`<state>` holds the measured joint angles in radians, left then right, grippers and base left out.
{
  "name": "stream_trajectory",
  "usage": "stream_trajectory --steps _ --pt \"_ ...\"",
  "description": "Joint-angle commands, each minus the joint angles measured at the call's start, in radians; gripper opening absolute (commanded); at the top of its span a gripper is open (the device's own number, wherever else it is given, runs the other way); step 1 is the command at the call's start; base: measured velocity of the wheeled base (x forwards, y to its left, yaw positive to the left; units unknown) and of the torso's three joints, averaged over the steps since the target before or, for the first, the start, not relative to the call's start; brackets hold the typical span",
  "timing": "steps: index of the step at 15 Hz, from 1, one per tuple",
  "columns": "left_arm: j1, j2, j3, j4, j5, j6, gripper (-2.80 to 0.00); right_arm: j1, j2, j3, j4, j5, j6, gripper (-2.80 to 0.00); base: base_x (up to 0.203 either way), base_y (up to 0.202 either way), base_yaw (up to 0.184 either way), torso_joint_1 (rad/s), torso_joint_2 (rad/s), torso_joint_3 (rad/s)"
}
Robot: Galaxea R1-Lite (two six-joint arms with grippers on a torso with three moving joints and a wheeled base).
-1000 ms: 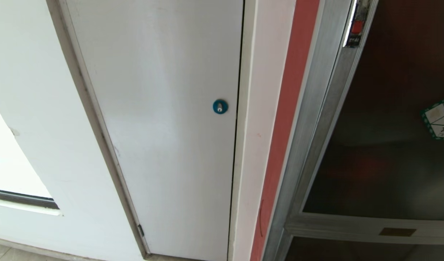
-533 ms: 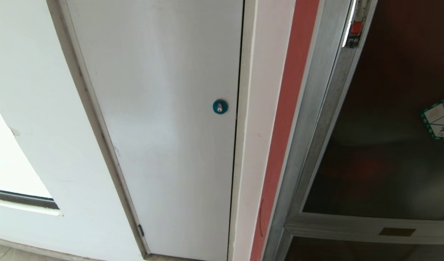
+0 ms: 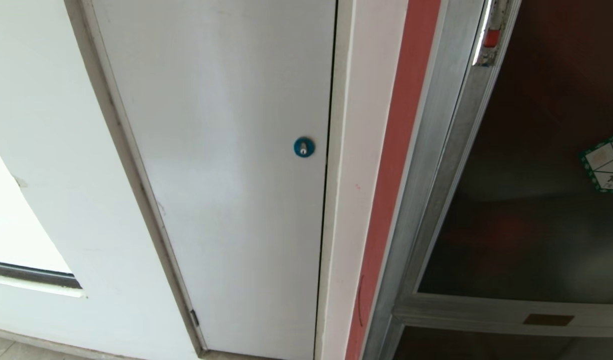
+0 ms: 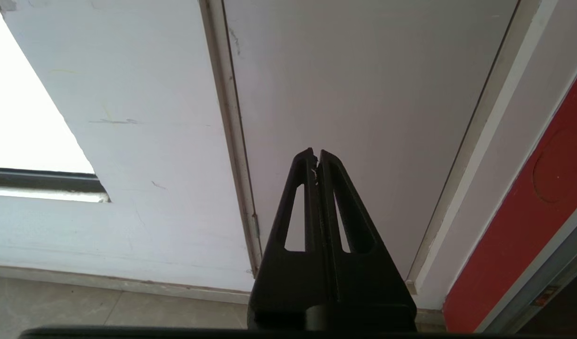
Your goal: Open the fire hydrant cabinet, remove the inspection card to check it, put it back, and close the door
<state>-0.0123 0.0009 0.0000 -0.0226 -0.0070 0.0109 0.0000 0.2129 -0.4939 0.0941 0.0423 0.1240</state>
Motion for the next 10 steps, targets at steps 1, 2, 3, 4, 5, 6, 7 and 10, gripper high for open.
stream_trajectory --steps 1,2,3,4,5,6,7,10 --pt "0.0 0.001 0.014 0.0 -0.001 0.0 -2.8 0.0 -0.125 0.114 -0.023 0.003 -0.001 -2.8 0.0 0.0 0.0 0.0 0.0 0.0" --pt "0.0 0.001 0.014 0.0 0.0 0.0 -2.8 0.002 -0.158 0.153 -0.036 0.005 -0.002 -2.8 0.0 0.0 0.0 0.0 0.0 0.0" --pt "0.0 0.001 0.014 0.0 0.001 0.0 -2.8 0.003 -0.186 0.194 -0.043 0.006 -0.012 -2.8 0.0 0.0 0.0 0.0 0.0 0.0" --pt "0.0 0.001 0.014 0.0 0.0 0.0 -2.8 0.003 -0.204 0.239 -0.048 0.005 -0.034 -2.8 0.0 0.0 0.0 0.0 0.0 0.0" --pt "0.0 0.001 0.014 0.0 0.001 0.0 -2.8 0.004 -0.209 0.286 -0.07 0.003 -0.059 -2.8 0.0 0.0 0.0 0.0 0.0 0.0" --pt "0.001 0.001 0.014 0.0 -0.001 0.0 -2.8 0.004 -0.211 0.334 -0.122 -0.006 -0.071 -2.8 0.0 0.0 0.0 0.0 0.0 0.0" --pt "0.0 0.001 0.014 0.0 -0.001 0.0 -2.8 0.004 -0.212 0.385 -0.185 -0.017 -0.081 -2.8 0.0 0.0 0.0 0.0 0.0 0.0" --pt "0.0 0.001 0.014 0.0 0.001 0.0 -2.8 0.005 -0.213 0.496 -0.274 -0.027 -0.117 -2.8 0.0 0.0 0.0 0.0 0.0 0.0"
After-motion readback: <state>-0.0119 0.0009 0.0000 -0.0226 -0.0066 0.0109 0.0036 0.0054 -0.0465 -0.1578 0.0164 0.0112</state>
